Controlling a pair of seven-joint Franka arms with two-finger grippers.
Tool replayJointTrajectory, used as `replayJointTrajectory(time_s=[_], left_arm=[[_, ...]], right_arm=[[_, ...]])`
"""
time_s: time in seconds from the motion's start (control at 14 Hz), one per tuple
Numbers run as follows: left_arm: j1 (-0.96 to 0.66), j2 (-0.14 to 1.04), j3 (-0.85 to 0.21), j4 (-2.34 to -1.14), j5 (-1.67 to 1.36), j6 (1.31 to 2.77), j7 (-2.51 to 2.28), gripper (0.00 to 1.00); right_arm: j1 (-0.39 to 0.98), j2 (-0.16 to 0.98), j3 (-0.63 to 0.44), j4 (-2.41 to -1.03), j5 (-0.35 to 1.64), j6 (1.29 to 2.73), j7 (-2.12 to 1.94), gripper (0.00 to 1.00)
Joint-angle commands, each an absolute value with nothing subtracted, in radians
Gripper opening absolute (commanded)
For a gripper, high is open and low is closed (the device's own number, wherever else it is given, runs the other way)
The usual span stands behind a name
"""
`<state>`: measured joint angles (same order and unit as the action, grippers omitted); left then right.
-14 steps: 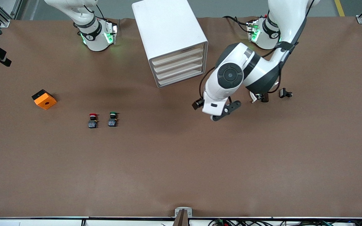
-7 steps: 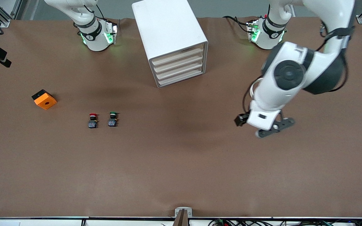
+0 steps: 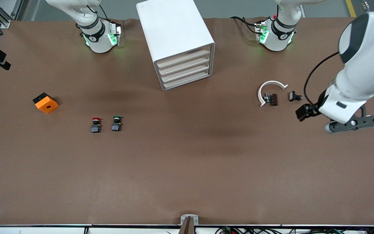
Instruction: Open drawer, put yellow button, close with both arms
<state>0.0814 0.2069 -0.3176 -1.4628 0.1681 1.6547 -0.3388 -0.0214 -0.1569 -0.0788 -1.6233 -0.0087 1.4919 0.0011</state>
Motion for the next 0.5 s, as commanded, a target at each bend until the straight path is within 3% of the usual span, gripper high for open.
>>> replayJointTrajectory(time_s=[0.0, 0.14, 0.29, 0.43], left_arm=[[0.139, 0.134, -0.327, -1.479, 0.150, 1.600, -0.220, 1.00], [0.109, 0.059, -0.286, -1.512, 0.123, 1.588, -0.199, 1.00], [-0.001, -0.032, -0.139, -1.592, 0.057, 1.586, -0.180, 1.00], [-0.017, -0.119, -0.100, -1.673, 0.022, 1.585, -0.178, 1.00]], right_arm=[[-0.012, -0.186, -0.080, -1.651, -0.020, 1.502, 0.011, 1.00], [-0.012, -0.186, -0.081, -1.651, -0.017, 1.505, 0.011, 1.00], [-0.002, -0.186, -0.078, -1.655, -0.015, 1.505, 0.014, 1.00], [0.003, -0.186, -0.077, -1.652, -0.014, 1.506, 0.014, 1.00]])
